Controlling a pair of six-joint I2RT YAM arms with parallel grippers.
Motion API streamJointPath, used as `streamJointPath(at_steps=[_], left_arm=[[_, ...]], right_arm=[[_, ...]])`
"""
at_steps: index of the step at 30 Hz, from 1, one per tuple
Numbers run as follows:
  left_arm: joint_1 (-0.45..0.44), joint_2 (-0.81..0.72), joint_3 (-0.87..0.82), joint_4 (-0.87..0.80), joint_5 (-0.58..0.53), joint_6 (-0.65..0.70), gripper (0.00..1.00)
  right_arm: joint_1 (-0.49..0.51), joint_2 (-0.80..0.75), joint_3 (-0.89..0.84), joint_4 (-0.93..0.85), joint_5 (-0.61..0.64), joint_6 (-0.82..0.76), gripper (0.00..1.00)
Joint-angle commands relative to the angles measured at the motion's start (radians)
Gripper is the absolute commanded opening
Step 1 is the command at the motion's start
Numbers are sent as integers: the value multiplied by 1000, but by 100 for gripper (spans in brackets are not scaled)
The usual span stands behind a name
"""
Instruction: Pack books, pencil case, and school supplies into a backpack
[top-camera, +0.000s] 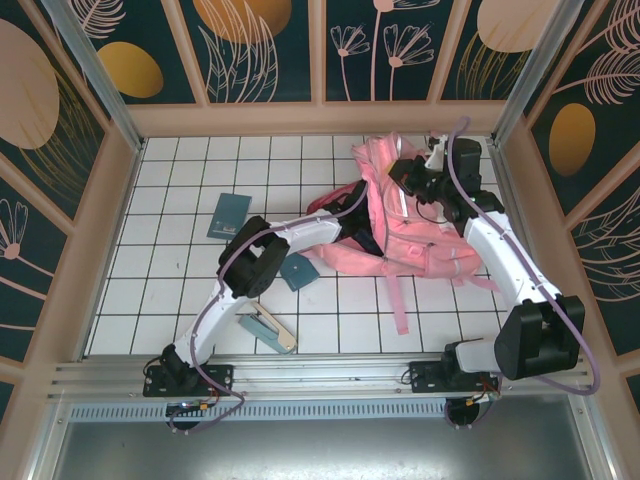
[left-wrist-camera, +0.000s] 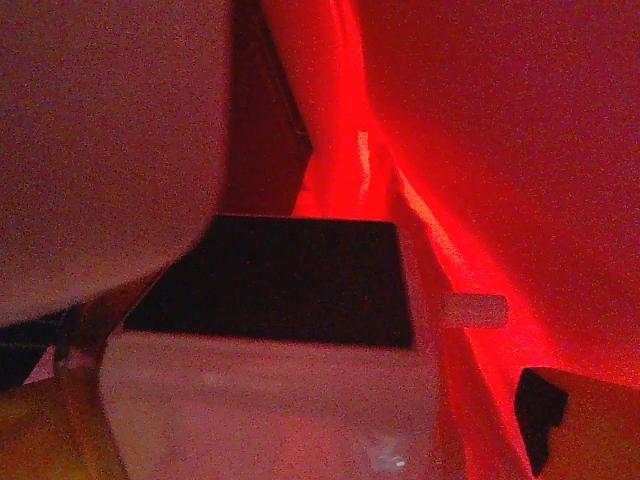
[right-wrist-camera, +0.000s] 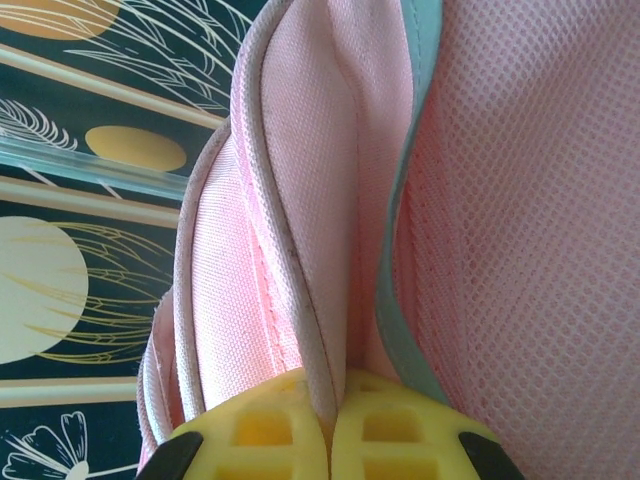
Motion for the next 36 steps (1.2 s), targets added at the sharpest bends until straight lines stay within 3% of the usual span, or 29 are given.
streamJointPath(at_steps=[1,14,19,36], left_arm=[[-2,-71,-54,113,50,-57,99],[59,-190,-226,225,11,-133,99],[66,-228,-228,125,9,-35,98],[118,-353,-354,111,-7,-11,98]], right_arm=[[-15,-60,32,82,-35,-35,0],[-43,-75,15,89,-44,-36,0],[-51,-74,12,87,-52,-41,0],[-85,-86,1,63,-70,-58,0]])
